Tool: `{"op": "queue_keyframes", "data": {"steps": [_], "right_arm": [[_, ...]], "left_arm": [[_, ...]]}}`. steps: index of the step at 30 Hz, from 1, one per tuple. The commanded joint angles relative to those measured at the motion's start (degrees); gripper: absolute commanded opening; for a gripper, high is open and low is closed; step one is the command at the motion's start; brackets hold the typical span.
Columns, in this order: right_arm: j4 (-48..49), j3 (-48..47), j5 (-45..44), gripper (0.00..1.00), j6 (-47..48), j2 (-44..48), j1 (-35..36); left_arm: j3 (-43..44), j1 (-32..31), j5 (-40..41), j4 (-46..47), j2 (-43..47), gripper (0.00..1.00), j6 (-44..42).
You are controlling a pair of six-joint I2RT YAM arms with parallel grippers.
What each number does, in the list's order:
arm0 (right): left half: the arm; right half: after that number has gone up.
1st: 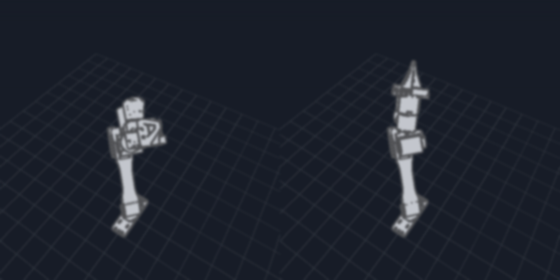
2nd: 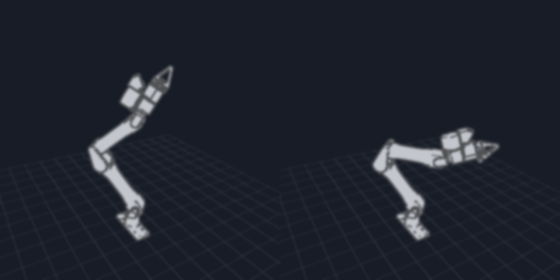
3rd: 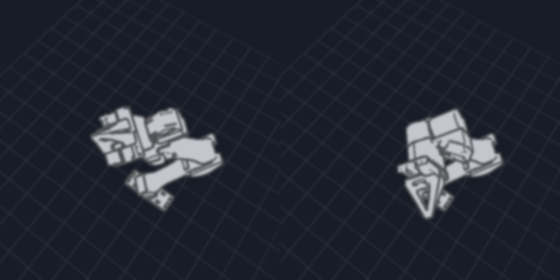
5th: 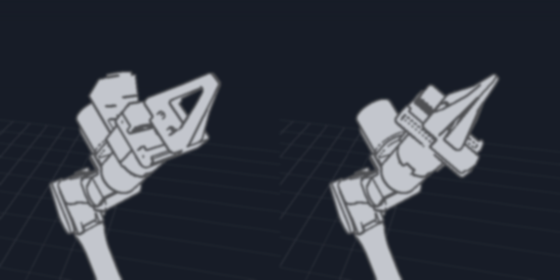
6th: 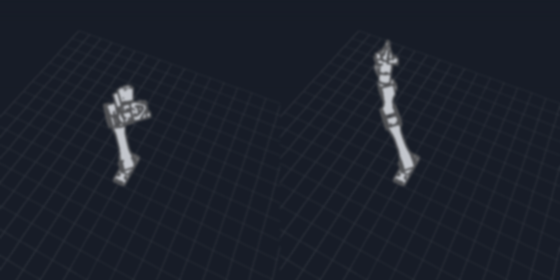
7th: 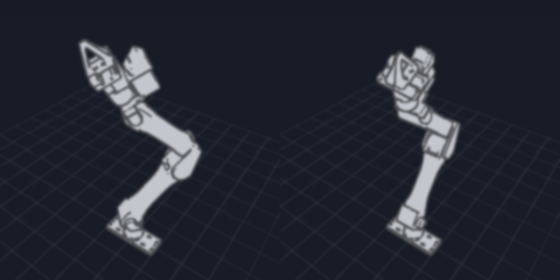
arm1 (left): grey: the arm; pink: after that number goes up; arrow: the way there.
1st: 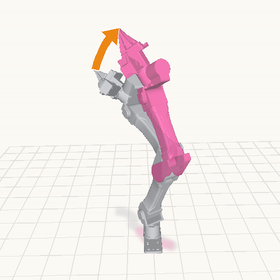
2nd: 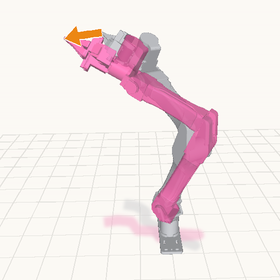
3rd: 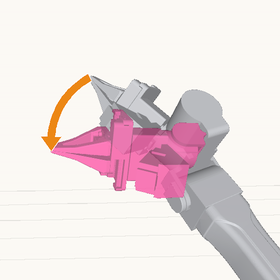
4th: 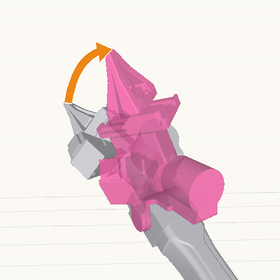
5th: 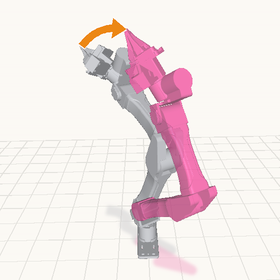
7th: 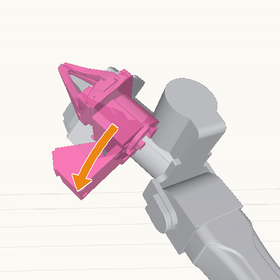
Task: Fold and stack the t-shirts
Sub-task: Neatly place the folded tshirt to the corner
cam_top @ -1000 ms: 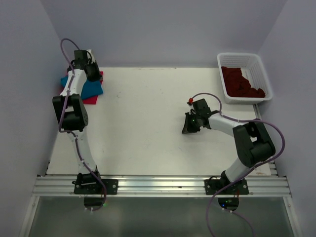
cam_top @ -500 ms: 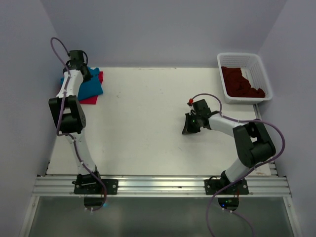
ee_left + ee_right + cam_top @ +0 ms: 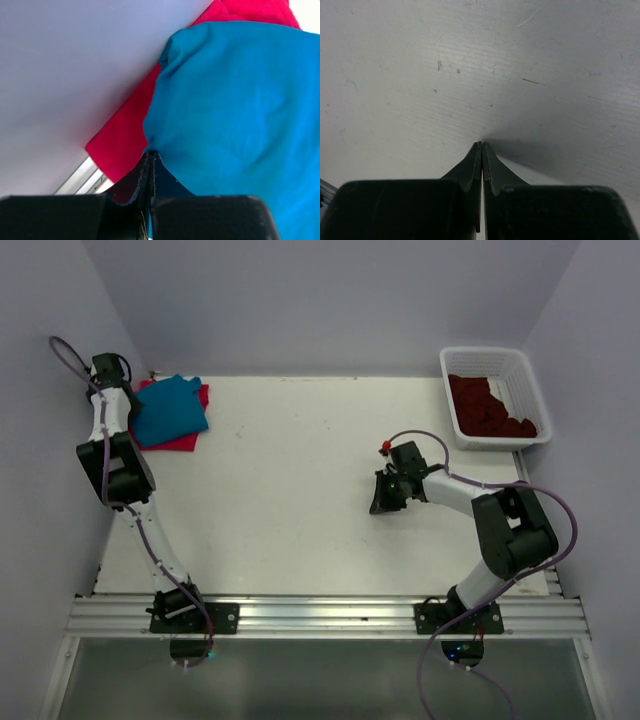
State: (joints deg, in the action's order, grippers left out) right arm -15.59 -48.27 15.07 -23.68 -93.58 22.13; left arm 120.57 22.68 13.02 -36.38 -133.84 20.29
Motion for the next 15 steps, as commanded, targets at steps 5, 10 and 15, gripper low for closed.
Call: {"op": "queue_keyframes", "data": {"steps": [5, 10, 15], "right_arm": [[-0.75, -2.35, 1.54, 0.0, 1.27, 0.5, 0.28], [-0.84, -2.18, 1.54, 0.0, 1.27, 0.42, 0.28], [-0.23, -1.56, 1.8, 0.0, 1.18, 0.68, 0.28]], "left_arm": [[0.72, 1.41, -6.07, -1.76, -6.69, 0.0, 0.36], [-1.04, 1.93, -8.44, -1.33, -8.1, 0.0, 0.45], [-2.18, 2.81, -10.11, -0.36, -4.52, 0.0, 1.41]]}}
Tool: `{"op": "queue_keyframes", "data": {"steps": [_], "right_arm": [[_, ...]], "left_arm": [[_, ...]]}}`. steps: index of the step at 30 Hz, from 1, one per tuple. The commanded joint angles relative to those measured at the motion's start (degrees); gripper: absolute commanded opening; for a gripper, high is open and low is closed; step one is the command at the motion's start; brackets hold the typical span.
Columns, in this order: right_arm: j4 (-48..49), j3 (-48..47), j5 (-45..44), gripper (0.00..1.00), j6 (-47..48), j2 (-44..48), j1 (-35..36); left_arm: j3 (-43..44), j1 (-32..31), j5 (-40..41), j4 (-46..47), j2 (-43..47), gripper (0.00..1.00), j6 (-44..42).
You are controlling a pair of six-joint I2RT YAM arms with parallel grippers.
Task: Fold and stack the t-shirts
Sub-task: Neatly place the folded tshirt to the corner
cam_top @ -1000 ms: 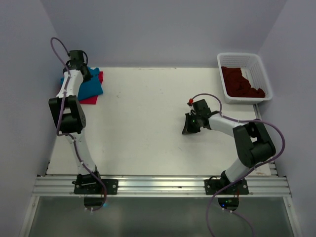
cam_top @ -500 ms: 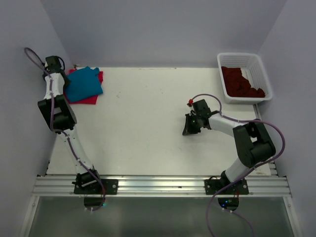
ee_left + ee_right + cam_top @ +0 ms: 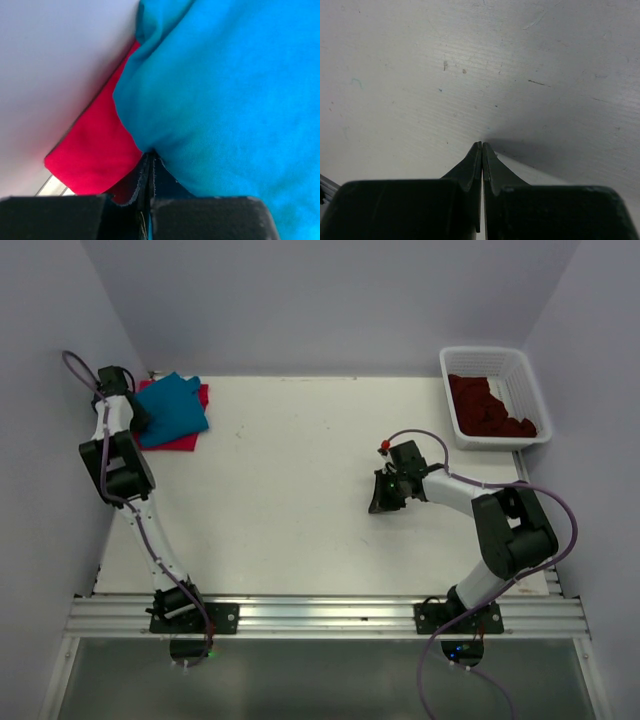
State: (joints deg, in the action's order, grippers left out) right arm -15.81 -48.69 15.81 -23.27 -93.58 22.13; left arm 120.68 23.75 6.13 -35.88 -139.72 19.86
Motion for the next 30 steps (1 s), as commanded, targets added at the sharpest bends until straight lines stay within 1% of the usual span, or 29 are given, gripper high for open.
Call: {"op": "queue_keyframes", "data": {"steps": [1, 5, 6, 10, 12, 13, 14, 15, 16, 17, 18, 19, 20, 21, 22, 23, 24, 25, 26, 29, 30], "right_arm": [[-0.01, -1.15, 1.15, 0.0, 0.77, 0.59, 0.28], [1.05, -0.53, 1.5, 0.0, 0.42, 0.5, 0.28], [1.22, -0.45, 1.67, 0.0, 0.33, 0.42, 0.28], [1.66, -0.01, 1.76, 0.0, 0.24, 0.85, 0.37], [1.84, 0.17, 1.68, 0.0, 0.15, 1.29, 0.37], [1.66, 0.0, 1.68, 0.0, 0.15, 1.64, 0.37], [0.71, -0.18, 1.42, 0.0, 0.24, 2.52, 0.63], [0.17, -0.44, 0.63, 0.0, 0.33, 3.31, 0.98], [-0.27, -0.71, 0.19, 0.0, 0.41, 4.36, 1.25], [-1.23, -1.49, 0.18, 0.16, 0.85, 6.89, 1.42], [-1.85, -1.93, 0.18, 0.31, 0.94, 8.31, 1.95], [-3.24, -2.72, -0.43, 0.46, 1.12, 9.63, 2.3], [-7.09, -5.25, -1.74, 0.88, 1.12, 12.52, 3.35], [-9.04, -6.58, -2.71, 0.95, 1.55, 14.02, 4.05], [-10.8, -8.95, -4.02, 0.99, 2.17, 16.04, 4.76], [-12.73, -9.67, -4.73, 0.99, 2.78, 17.98, 5.72], [-13.1, -10.2, -5.52, 0.99, 2.61, 22.08, 7.04], [-13.45, -10.64, -5.7, 0.99, 2.44, 23.78, 7.48], [-14.32, -11.6, -5.27, 0.99, 1.91, 25.19, 7.58], [-17.48, -13.36, -4.04, 0.99, 1.47, 30.55, 8.45], [-18.19, -13.28, -4.21, 0.99, 1.47, 31.95, 8.72]], "left_arm": [[-2.9, 1.65, -3.67, -0.34, 2.77, 0.0, 2.11], [-3.61, 0.43, -5.25, 2.3, 11.82, 0.0, 1.94], [-3.53, -0.97, -5.25, 3.61, 16.02, 0.0, 1.16], [-3.96, -6.07, -3.67, 5.03, 23.69, 0.0, -1.48], [-5.27, -8.35, -6.21, 5.47, 26.67, 0.0, -2.54], [-8.24, -9.15, -8.57, 5.82, 28.17, 0.0, -2.54], [-10.97, -9.77, -12.59, 6.86, 32.19, 0.0, -2.8], [-19.09, -11.34, -15.33, 12.01, 34.93, 0.0, -2.98], [-23.43, -12.31, -18.23, 14.93, 37.91, 0.1, -2.81], [-27.3, -13.37, -21.22, 19.14, 43.77, 0.23, -3.24], [-34.39, -16.25, -22.2, 21.01, 46.7, 0.55, -3.85], [-37.94, -18.02, -23.87, 22.76, 49.69, 1.0, -4.21], [-41.46, -19.69, -27.71, 24.7, 55.11, 1.0, -4.73], [-46.98, -23.01, -29.58, 26.89, 57.61, 1.0, -4.91], [-49.12, -25.22, -30.38, 27.0, 59.81, 1.0, -4.65], [-50.79, -26.72, -32.13, 27.0, 63.48, 1.0, -3.09], [-53.86, -29.26, -34.06, 27.35, 65.0, 1.0, -2.55], [-54.84, -30.42, -35.56, 27.09, 66.23, 1.0, -2.19], [-55.55, -31.47, -35.92, 26.22, 67.37, 1.0, -2.1], [-58.71, -37.52, -38.11, 21.39, 73.25, 1.0, -3.24], [-61.94, -38.68, -38.91, 21.29, 75.02, 1.0, -3.25]]}}
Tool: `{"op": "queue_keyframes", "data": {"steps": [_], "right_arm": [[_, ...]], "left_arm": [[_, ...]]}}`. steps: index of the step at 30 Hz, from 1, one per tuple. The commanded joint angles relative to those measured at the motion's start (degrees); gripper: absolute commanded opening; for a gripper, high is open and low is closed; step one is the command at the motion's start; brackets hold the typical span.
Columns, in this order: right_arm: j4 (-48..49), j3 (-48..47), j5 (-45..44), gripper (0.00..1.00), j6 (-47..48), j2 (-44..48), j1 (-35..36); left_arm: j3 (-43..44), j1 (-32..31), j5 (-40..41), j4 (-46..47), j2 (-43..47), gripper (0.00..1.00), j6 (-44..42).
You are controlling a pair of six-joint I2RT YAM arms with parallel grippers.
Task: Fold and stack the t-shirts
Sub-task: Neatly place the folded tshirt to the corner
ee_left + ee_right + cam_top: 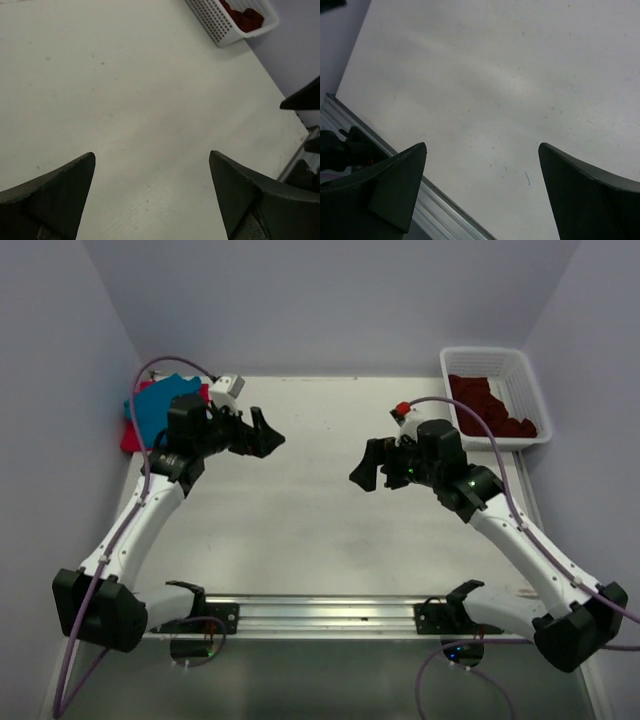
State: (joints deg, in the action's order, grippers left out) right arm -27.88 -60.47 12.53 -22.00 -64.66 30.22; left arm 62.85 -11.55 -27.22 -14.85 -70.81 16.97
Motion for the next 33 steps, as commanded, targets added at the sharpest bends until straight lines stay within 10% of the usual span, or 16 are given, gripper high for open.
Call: {"op": "queue_keyframes", "data": {"steps": [1, 9, 33], "right_arm": [[-7.09, -1.41, -1.54, 0.99, 0.2, 6.01, 0.98], [-13.43, 0.53, -5.15, 0.99, 0.29, 16.5, 1.16], [-14.84, 0.08, -9.02, 0.99, 2.49, 16.5, 1.07]], "left_arm": [[-5.88, -4.35, -6.17, 0.17, 7.95, 1.0, 0.16], [-15.22, -5.94, -6.61, -3.69, 26.59, 1.0, 3.86], [-16.62, -5.94, -3.63, -5.36, 28.62, 1.0, 2.63]]}}
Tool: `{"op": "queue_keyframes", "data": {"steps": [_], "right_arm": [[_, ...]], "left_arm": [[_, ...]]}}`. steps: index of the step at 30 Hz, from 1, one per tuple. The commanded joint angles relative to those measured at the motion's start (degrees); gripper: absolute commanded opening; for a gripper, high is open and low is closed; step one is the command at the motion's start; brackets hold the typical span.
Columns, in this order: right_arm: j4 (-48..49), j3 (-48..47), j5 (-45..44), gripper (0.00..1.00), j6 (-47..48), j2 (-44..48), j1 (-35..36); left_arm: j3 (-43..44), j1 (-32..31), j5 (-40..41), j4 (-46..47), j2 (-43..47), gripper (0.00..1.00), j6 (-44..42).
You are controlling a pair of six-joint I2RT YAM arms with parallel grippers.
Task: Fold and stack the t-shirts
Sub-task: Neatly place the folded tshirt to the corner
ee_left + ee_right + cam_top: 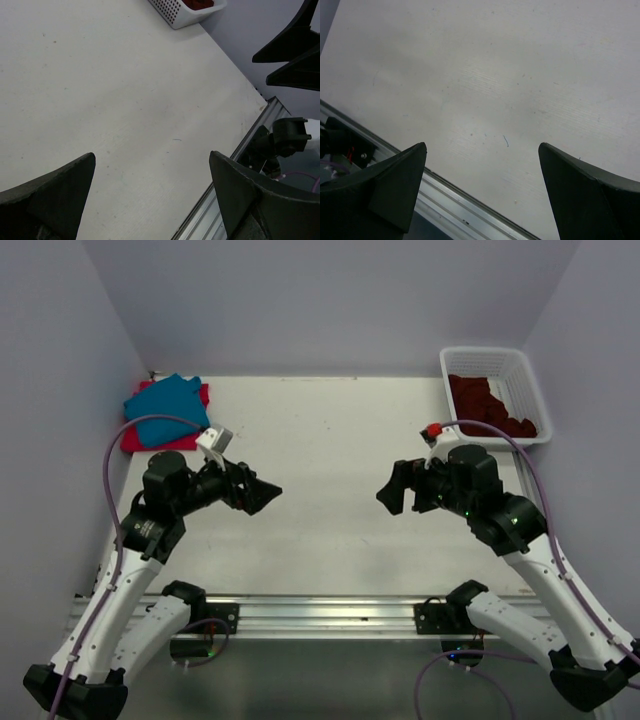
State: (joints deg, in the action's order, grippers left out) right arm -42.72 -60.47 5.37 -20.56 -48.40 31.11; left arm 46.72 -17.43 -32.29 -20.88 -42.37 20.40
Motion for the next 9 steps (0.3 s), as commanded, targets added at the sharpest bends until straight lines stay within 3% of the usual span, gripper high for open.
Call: {"op": "queue_keyframes", "data": {"steps": [1, 9], "right_arm": [[0.09, 0.43, -2.46, 0.99, 1.13, 0.33, 0.26], [1.15, 1.23, -2.9, 0.99, 1.48, -0.73, 0.26]], "left_arm": [[-0.58, -0.06, 1.27, 0.93, 0.18, 1.0, -1.06], [-1.37, -0.06, -1.1, 2.95, -1.57, 1.0, -2.03]]}}
